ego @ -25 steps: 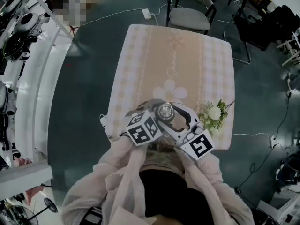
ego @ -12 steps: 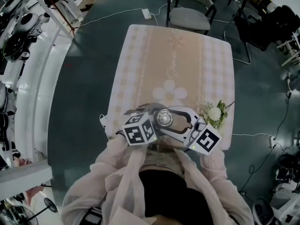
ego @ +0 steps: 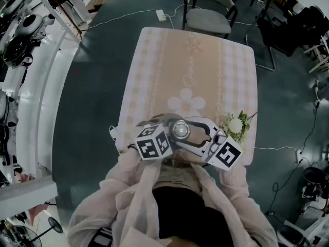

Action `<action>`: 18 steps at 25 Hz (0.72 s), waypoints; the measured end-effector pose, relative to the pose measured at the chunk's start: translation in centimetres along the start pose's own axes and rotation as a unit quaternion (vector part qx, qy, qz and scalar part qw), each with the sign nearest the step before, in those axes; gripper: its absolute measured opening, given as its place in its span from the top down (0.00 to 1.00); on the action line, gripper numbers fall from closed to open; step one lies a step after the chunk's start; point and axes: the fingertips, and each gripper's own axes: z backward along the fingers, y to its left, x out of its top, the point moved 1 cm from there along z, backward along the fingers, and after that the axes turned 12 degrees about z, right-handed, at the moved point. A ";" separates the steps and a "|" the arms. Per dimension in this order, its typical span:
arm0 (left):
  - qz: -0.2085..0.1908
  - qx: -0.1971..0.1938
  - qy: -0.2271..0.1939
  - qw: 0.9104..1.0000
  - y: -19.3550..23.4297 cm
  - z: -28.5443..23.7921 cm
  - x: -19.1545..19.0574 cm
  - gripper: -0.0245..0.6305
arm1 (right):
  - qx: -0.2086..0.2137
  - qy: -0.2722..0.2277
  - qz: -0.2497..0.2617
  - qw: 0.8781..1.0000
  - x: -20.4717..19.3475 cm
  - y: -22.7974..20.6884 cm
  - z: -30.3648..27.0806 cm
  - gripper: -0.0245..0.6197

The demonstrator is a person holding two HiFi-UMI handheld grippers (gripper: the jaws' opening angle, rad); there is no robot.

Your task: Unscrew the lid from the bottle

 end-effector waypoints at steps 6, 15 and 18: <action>0.001 0.007 0.006 1.000 0.4 -0.3 0.0 0.36 | -0.038 -0.069 -0.047 0.996 2.4 -1.5 0.5 0.55; 0.014 0.023 0.001 1.000 1.4 0.5 -0.5 0.36 | -0.053 -0.082 -0.032 0.995 4.3 -2.4 1.0 0.55; 0.018 0.028 -0.005 0.999 1.6 0.9 -0.2 0.36 | -0.062 -0.080 -0.031 0.994 4.5 -2.6 1.0 0.55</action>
